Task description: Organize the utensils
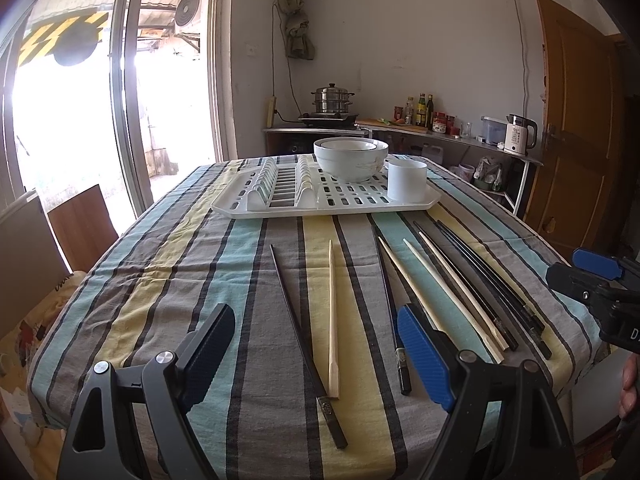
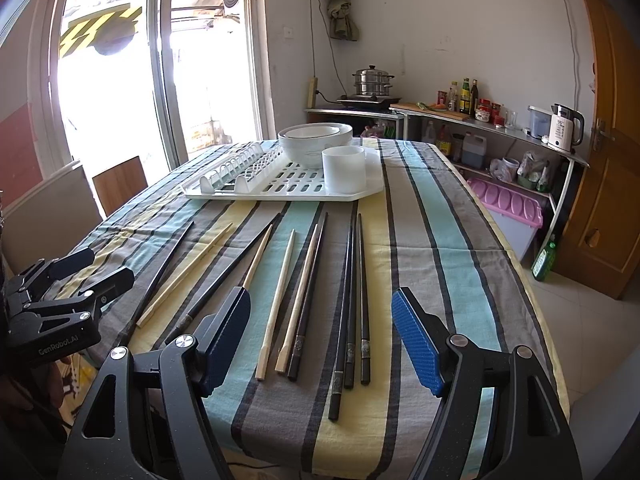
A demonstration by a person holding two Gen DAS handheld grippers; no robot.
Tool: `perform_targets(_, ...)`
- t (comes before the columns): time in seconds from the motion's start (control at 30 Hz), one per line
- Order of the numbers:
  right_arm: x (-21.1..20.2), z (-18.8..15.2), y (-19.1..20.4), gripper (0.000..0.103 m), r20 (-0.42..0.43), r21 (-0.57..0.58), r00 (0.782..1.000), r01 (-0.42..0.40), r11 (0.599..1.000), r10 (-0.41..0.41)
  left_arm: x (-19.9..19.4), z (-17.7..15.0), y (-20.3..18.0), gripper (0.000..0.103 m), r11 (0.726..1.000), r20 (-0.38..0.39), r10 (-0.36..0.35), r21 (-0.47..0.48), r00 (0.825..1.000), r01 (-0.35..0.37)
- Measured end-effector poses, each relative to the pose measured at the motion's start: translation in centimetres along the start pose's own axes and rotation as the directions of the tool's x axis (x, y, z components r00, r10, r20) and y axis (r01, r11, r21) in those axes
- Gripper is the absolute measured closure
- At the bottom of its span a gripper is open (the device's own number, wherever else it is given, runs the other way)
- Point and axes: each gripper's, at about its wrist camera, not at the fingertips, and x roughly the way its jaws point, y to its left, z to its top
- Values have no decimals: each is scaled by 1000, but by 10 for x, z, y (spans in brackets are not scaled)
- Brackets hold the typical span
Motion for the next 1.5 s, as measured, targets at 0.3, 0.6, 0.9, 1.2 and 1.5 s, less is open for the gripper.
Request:
perform_targets(0.3,-1,0,1,29,-1,0,1000,0,1000,0,0,-1,0,22,1000,-3,-13,-2,1000,13)
perform_targets(0.6,0,0,2,29,-1,0,1000,1,1000,-1,0,-2,2,26,1000,-13,-25,-14,1000,25)
perform_targets(0.9,2,-3,1,29,-1,2,1000,2,1000,-2,1,-1,0,27,1000,-17,-28,-8,999,28)
perform_targets(1.2,4,-2,1,29,-4,3,1000,1,1000,-1,7,-1,0,27,999,-31,-41,-2,999,41)
perform_targets(1.5,17,5,4,29,-18,-18,1000,-5,1000,4,27,7,0,33,998,-68,-59,14,996,60)
